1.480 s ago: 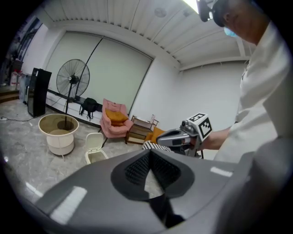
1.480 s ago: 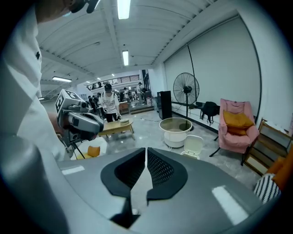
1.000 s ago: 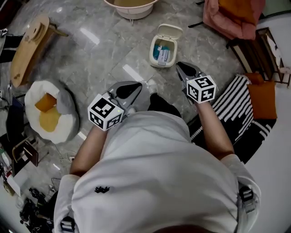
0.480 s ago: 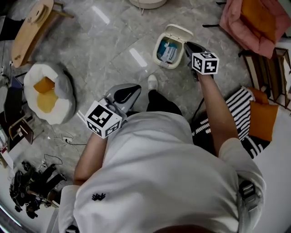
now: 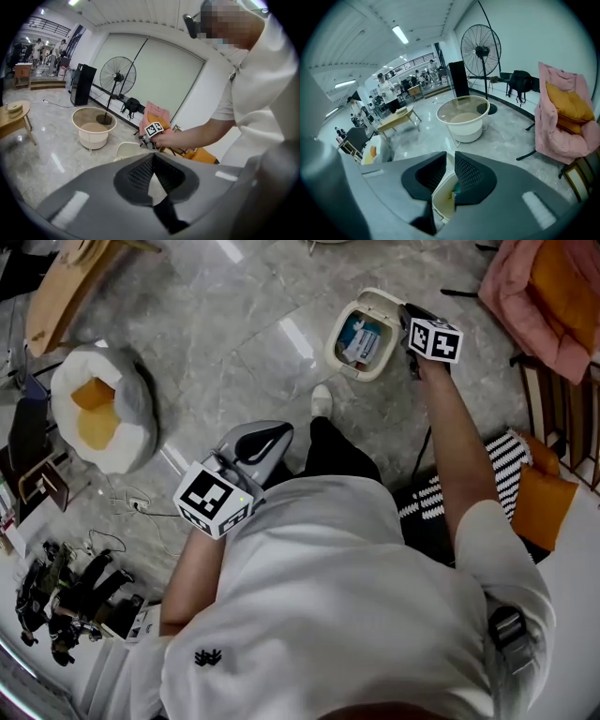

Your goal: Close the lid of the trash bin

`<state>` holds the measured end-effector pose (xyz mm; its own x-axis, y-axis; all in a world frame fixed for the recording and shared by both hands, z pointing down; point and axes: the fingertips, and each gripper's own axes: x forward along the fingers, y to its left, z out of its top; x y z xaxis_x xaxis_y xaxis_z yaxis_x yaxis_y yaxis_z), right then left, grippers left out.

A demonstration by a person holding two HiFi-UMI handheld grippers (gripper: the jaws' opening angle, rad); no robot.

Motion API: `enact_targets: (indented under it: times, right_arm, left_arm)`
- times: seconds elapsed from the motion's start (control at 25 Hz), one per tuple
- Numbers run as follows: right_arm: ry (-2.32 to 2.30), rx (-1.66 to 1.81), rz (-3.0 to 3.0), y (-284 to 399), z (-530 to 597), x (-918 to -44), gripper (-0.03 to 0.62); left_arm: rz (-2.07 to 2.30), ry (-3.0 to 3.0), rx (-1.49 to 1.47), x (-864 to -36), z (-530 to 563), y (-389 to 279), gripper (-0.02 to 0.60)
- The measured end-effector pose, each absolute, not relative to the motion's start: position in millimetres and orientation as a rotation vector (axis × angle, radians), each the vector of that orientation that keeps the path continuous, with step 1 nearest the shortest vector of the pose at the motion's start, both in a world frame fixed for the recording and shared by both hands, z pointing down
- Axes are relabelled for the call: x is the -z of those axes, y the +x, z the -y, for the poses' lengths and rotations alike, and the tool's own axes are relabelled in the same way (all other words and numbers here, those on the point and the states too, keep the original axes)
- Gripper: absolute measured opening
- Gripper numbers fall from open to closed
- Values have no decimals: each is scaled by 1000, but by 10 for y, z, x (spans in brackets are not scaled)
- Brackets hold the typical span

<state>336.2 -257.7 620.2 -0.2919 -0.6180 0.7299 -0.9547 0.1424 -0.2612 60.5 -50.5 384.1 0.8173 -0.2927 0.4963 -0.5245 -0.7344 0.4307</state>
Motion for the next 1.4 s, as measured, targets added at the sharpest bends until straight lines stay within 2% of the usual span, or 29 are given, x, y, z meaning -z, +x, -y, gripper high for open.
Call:
enact_targets:
  times: [0.68, 1.4]
  right_arm:
    - [1562, -1178, 1774, 3677, 3081, -6984, 43]
    - [1557, -1261, 1736, 3595, 2824, -7135, 43]
  left_arm:
    - [633, 2341, -546, -4079, 627, 613, 55]
    - [596, 2350, -532, -4115, 620, 642, 55]
